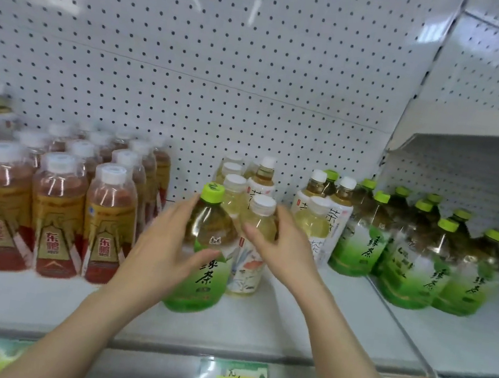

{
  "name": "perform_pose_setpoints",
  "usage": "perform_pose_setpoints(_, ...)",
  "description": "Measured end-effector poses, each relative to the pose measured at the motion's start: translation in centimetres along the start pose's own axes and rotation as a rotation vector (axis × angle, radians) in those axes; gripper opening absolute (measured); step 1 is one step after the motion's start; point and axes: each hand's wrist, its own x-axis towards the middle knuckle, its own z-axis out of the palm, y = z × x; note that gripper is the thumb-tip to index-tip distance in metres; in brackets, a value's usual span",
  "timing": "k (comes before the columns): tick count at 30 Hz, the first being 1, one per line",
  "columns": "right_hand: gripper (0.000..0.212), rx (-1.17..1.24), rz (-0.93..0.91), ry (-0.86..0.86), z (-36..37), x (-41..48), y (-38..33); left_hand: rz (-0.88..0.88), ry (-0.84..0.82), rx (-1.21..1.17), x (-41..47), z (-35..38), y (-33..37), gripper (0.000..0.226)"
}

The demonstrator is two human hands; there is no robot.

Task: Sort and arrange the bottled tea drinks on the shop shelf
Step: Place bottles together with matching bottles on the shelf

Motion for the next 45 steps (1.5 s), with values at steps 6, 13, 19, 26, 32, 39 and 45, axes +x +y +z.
perform_pose_setpoints(6,0.04,0.078,-0.046,0.137,-5.6,2.9,1.6,-0.135,0.131,0.152,-0.4,0.6,0.2,0.095)
perform_pose_setpoints(13,0.046,0.003,0.19,0.068,-5.6,4.3,6.7,-0.147,0.164,0.176,-0.9,1.1,0.9,0.095)
perform_pose_setpoints(19,0.045,-0.021,0.057,-0.024,-5.7,1.2,4.8,-0.169,0.186,0.167,-1.2,1.7,0.6,0.097)
perform_pose_setpoints(26,0.064,0.137,0.012,-0.182,-7.9,0.2,3.0,-0.199,0.194,0.173,-1.6,1.8,0.7,0.096)
perform_pose_setpoints(32,0.043,-0.04,-0.118,0.21,-8.4,9.7,3.0,-0.199,0.213,0.178,-2.0,1.6,0.9,0.093)
perform_pose_setpoints(39,0.051,-0.025,-0.053,-0.212,-3.6,14.1,1.8,-0.187,0.214,0.178,-2.9,1.2,1.5,0.086)
perform_pose_setpoints(45,0.032,0.049,-0.043,-0.043,-5.2,10.4,3.4,-0.085,0.362,0.127,-4.0,1.6,3.2,0.069)
